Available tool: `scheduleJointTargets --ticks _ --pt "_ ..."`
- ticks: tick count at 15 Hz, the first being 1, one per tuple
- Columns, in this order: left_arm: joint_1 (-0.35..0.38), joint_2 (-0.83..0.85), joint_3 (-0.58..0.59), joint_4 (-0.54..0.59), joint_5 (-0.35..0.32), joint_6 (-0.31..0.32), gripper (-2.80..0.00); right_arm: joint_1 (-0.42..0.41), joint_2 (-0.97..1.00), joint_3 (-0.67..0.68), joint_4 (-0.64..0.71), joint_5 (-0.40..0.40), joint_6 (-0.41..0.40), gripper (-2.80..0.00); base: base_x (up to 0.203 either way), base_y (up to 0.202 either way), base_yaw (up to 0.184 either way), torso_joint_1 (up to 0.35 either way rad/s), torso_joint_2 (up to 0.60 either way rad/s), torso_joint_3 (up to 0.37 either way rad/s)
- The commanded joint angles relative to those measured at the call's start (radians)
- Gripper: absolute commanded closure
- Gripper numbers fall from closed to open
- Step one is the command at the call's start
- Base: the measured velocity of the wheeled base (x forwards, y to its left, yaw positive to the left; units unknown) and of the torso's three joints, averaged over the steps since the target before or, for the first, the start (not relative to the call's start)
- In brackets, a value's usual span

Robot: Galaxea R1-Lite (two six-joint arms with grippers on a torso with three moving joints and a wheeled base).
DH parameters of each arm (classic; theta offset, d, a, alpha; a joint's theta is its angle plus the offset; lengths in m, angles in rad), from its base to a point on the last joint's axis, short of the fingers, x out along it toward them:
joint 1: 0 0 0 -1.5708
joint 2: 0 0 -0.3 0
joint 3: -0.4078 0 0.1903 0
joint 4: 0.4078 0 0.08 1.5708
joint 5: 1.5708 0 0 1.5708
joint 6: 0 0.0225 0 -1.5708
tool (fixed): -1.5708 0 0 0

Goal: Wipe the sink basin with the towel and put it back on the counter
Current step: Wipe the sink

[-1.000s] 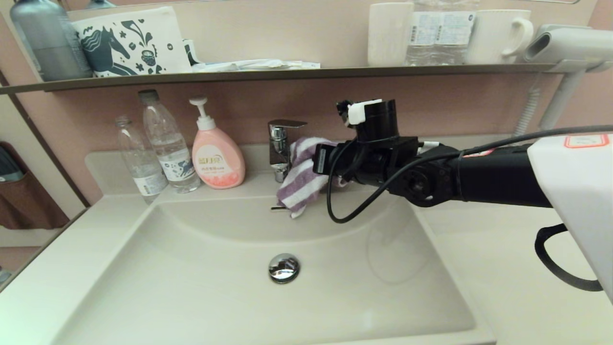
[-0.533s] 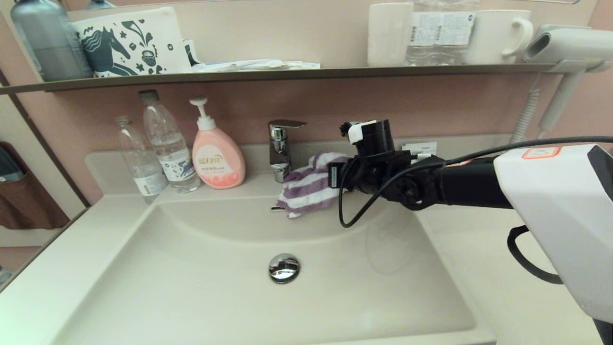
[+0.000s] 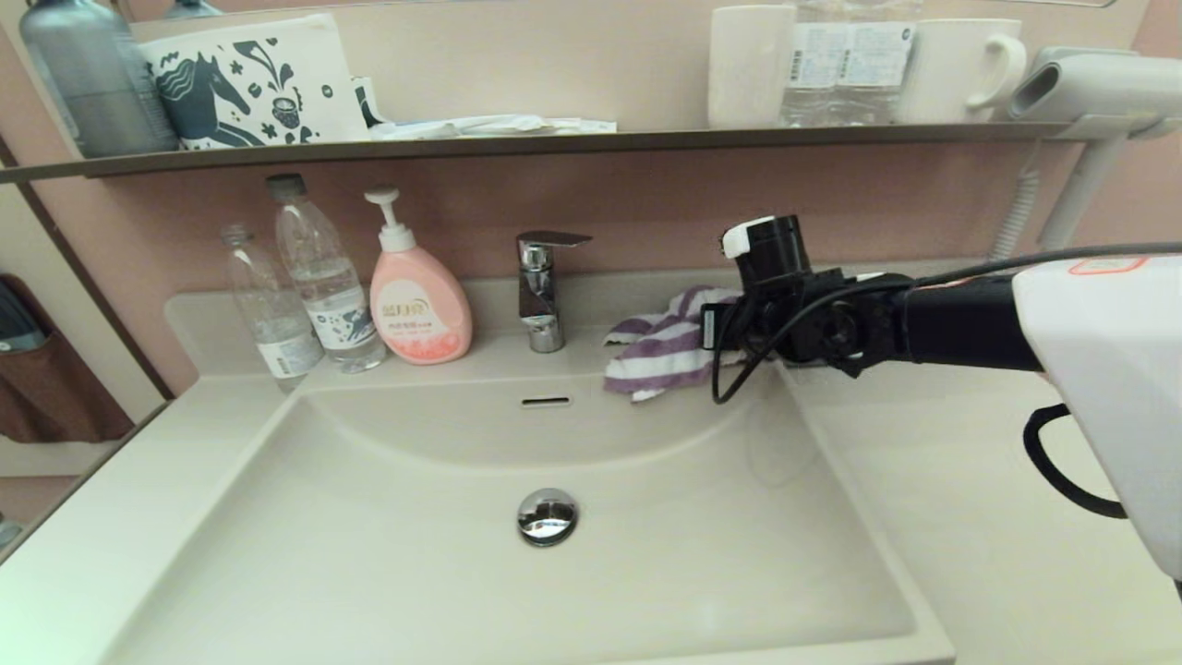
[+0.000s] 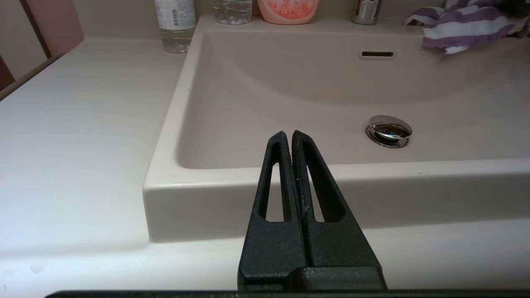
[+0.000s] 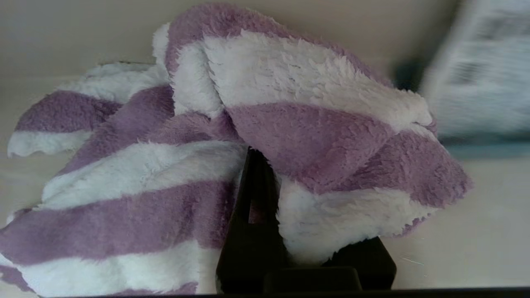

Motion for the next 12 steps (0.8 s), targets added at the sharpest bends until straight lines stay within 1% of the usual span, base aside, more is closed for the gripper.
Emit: scheduleJointTargets --ticks 1,4,7,10,12 --pt "0.0 0.002 0.0 -0.001 0.0 0.001 0.0 -0.009 -0.033 0.003 0.02 -0.005 0.011 0.0 0.0 0.0 0.0 0.0 0.0 0.0" --pt "0.0 0.002 0.0 -0.001 0.0 -0.001 0.0 0.007 -0.031 -0.006 0.033 -0.005 0.013 0.0 0.0 0.0 0.0 0.0 0.0 0.0" --pt "0.0 0.002 0.0 -0.001 0.0 0.0 0.0 0.078 0.007 -0.057 0.034 0.005 0.019 0.0 0.0 0.0 0.0 0.0 0.0 0.0" --pt "0.0 0.002 0.0 -0.001 0.0 -0.001 0.0 0.167 0.029 -0.067 0.051 0.063 0.014 0.0 0.0 0.0 0.0 0.0 0.0 0.0" --pt "0.0 0.002 0.0 -0.001 0.0 -0.001 0.0 0.199 0.037 -0.068 0.046 0.117 0.011 0.0 0.0 0.0 0.0 0.0 0.0 0.0"
